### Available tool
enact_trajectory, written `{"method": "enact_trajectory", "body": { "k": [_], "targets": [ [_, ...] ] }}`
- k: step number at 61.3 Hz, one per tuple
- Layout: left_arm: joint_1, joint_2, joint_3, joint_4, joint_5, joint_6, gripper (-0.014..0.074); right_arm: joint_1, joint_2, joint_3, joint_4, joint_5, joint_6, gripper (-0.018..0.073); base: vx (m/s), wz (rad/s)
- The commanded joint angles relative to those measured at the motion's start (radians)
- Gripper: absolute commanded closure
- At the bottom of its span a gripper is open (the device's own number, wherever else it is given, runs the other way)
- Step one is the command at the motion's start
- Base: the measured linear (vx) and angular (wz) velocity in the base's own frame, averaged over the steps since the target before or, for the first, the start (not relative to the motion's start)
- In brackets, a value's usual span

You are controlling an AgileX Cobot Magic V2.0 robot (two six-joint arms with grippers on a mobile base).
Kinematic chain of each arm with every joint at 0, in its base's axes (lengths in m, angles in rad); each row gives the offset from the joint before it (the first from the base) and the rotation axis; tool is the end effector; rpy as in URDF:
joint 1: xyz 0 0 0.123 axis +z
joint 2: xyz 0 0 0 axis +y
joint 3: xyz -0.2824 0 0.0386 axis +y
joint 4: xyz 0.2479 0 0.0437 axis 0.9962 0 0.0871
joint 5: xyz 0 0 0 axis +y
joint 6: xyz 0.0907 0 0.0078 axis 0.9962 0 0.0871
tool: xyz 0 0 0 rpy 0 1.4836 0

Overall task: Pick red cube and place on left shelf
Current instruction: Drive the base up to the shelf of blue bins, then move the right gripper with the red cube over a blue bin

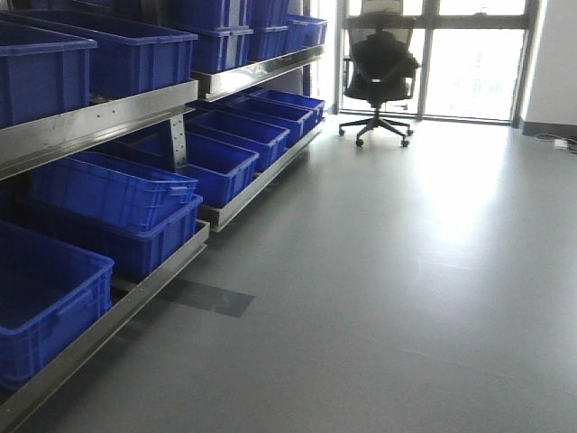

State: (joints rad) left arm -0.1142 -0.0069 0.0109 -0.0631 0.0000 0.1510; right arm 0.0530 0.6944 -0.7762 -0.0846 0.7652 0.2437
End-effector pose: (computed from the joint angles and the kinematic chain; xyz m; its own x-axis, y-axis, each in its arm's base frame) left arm 0.0558 -0.0064 0.2098 0.0922 0.0778 -0.9927 0.1063 0.9905 0.0875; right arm 0.1265 0.0014 0.3462 -0.5507 0.1523 -0.8207 0.0972 0.9882 0.1182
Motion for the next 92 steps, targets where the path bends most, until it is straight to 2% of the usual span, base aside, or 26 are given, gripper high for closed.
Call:
{"method": "enact_trajectory", "body": {
  "k": [1,50,74,92],
  "targets": [
    [-0.007,0.008,0.022,-0.004,-0.084,0.002,0.0491,-0.001,0.000,-0.035,-0.014,-0.072,-0.010,0.0501,0.67,0.30],
    [-0.007,0.008,0.022,-0.004,-0.084,0.002,0.0491,-0.001,0.000,-0.035,-0.014,-0.072,-0.010,0.0501,0.56,0.42],
    [-0.007,0.008,0.022,-0.004,-0.084,0.002,0.0491,-0.001,0.004,-0.035,-0.014,-0.073,-0.010,0.0501,0.33,0.82],
    [-0.007,0.008,0.022,-0.004,-0.084,0.002,0.0491,-0.001,0.005,-0.035,-0.014,-0.073,-0.010,0.0501,0.16,0.46]
  ]
}}
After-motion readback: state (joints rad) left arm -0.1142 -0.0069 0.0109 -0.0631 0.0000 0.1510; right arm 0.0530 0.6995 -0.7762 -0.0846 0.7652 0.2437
